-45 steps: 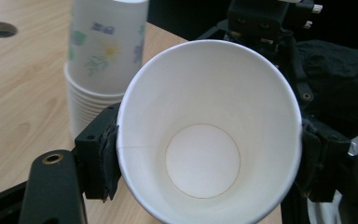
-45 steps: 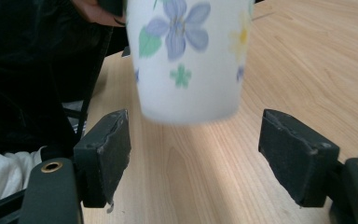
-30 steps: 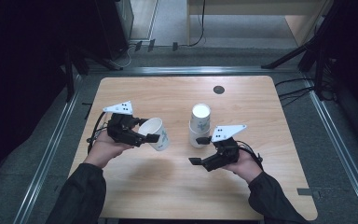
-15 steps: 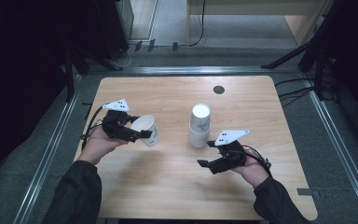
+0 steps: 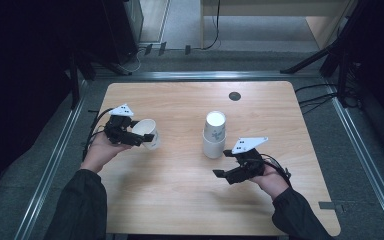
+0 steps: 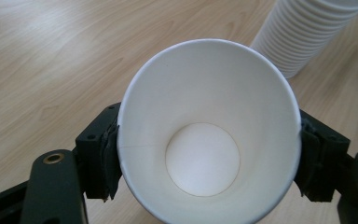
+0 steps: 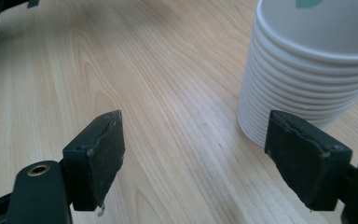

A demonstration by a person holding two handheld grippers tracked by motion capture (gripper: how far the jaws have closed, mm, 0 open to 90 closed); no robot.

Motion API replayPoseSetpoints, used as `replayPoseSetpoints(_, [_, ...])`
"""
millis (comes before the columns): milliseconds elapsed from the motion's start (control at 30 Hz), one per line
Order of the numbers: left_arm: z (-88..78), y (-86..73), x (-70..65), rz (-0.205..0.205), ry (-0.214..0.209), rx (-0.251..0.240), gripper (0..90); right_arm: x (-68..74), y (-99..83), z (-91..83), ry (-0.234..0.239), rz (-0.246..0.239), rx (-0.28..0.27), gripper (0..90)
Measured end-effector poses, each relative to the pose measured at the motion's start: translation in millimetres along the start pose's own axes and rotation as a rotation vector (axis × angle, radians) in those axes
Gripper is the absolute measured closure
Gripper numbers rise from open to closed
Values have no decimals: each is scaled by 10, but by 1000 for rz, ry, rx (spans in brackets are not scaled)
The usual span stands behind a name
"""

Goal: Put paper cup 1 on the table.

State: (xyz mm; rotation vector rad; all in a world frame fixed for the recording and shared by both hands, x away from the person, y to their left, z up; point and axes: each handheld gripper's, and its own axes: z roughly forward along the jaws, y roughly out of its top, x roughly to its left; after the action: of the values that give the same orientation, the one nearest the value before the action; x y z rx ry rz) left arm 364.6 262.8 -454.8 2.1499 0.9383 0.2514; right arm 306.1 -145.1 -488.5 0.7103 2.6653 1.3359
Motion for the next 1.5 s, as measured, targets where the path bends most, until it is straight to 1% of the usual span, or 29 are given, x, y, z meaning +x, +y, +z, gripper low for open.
replayPoseSetpoints(67, [13,-17,35,-6,23,8,238,-3,-3,4,3,-1,5,204])
replayPoseSetpoints(100, [13,-17,35,-6,23,8,238,-3,-3,4,3,-1,5,204])
replayPoseSetpoints(133, [23,-31,60,3,51,11,238,0,-3,6,4,0,4,204])
replayPoseSetpoints(200, [29,-39,77,4,59,14,237,3,-4,7,4,1,5,203])
replayPoseSetpoints(233, [44,-55,109,-1,74,21,237,6,-4,5,3,2,5,203])
replayPoseSetpoints(333, [70,-76,154,-3,90,26,237,5,-10,3,1,6,4,202])
replayPoseSetpoints(367, [82,-83,173,0,102,29,237,4,-12,1,0,7,6,202])
replayPoseSetpoints(433, [100,-91,190,0,117,37,237,-2,-18,3,0,10,6,202])
replayPoseSetpoints(467, [100,-91,190,0,117,37,237,-5,-21,4,-1,10,8,202])
replayPoseSetpoints(567, [155,-103,200,17,142,65,237,-10,-31,10,-4,14,13,202])
replayPoseSetpoints(600, [155,-103,200,17,142,65,237,-9,-33,9,-5,15,14,202])
replayPoseSetpoints(633, [186,-107,203,35,157,86,236,-7,-35,8,-6,17,13,202])
replayPoseSetpoints(667, [200,-109,205,38,157,93,236,-6,-38,5,-6,18,13,202])
replayPoseSetpoints(733, [224,-113,205,48,162,99,234,-4,-43,-1,-6,20,13,202])
replayPoseSetpoints(833, [259,-119,196,72,182,109,230,-5,-53,-14,-5,24,15,203])
replayPoseSetpoints(1000, [291,-124,191,84,191,123,225,-10,-62,-28,-8,26,13,203])
replayPoseSetpoints(1133, [302,-130,182,91,190,126,222,-10,-60,-37,-7,28,9,203])
replayPoseSetpoints(1267, [312,-138,176,91,190,128,218,-10,-59,-30,-4,26,11,204])
replayPoseSetpoints(1333, [317,-139,179,94,190,137,215,-7,-57,-27,-2,24,13,204])
replayPoseSetpoints(1433, [320,-139,179,89,188,141,208,-6,-57,-27,0,21,13,204])
replayPoseSetpoints(1500, [323,-138,182,78,183,145,201,-5,-57,-30,-1,25,13,204])
